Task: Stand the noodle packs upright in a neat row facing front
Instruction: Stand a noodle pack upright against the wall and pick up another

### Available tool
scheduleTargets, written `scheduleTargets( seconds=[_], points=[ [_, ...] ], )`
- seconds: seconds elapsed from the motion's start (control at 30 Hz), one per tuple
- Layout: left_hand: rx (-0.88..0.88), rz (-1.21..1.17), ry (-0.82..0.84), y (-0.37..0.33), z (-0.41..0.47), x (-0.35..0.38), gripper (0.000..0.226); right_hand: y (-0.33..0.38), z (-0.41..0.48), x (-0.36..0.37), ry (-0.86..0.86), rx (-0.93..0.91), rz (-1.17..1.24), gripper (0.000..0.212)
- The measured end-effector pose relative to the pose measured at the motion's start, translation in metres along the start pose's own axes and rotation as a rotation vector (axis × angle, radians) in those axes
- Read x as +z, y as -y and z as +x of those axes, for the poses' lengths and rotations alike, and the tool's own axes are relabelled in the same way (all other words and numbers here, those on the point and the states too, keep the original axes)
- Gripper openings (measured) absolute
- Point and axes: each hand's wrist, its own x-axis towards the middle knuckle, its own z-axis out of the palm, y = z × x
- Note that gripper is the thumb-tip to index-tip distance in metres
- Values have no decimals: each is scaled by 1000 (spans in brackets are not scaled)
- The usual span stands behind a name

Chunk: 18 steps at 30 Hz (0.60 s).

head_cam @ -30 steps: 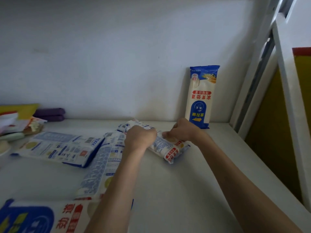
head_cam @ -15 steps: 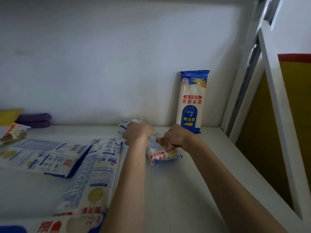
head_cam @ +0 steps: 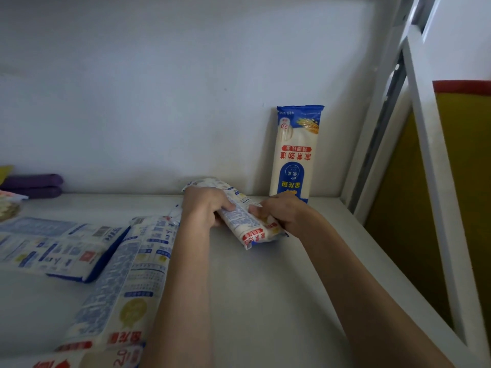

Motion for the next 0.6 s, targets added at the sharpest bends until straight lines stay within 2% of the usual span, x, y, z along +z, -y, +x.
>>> scheduleTargets(
  seconds=[0.13, 0.23, 0.33, 0.43, 0.53, 0.6],
  points=[
    [31, 2, 63, -8, -4, -3, 52, 2, 0, -5, 26, -43, 36, 52],
    [54, -47, 87, -13, -11, -8, 49, 6, -7, -10, 59, -89, 73, 44],
    [115, -126, 35, -16, -16, -12, 41, 9, -12, -16, 110, -129, 154, 28],
    [206, -203, -42, -17, -18, -11, 31, 11, -13, -19, 117, -170, 175, 24],
    [276, -245, -53, -17, -19, -8, 35, 11, -14, -21, 89, -206, 199, 25],
    [331, -261, -84, -16, -16, -7, 46, 11, -13, -21, 56, -235, 234, 26]
  ],
)
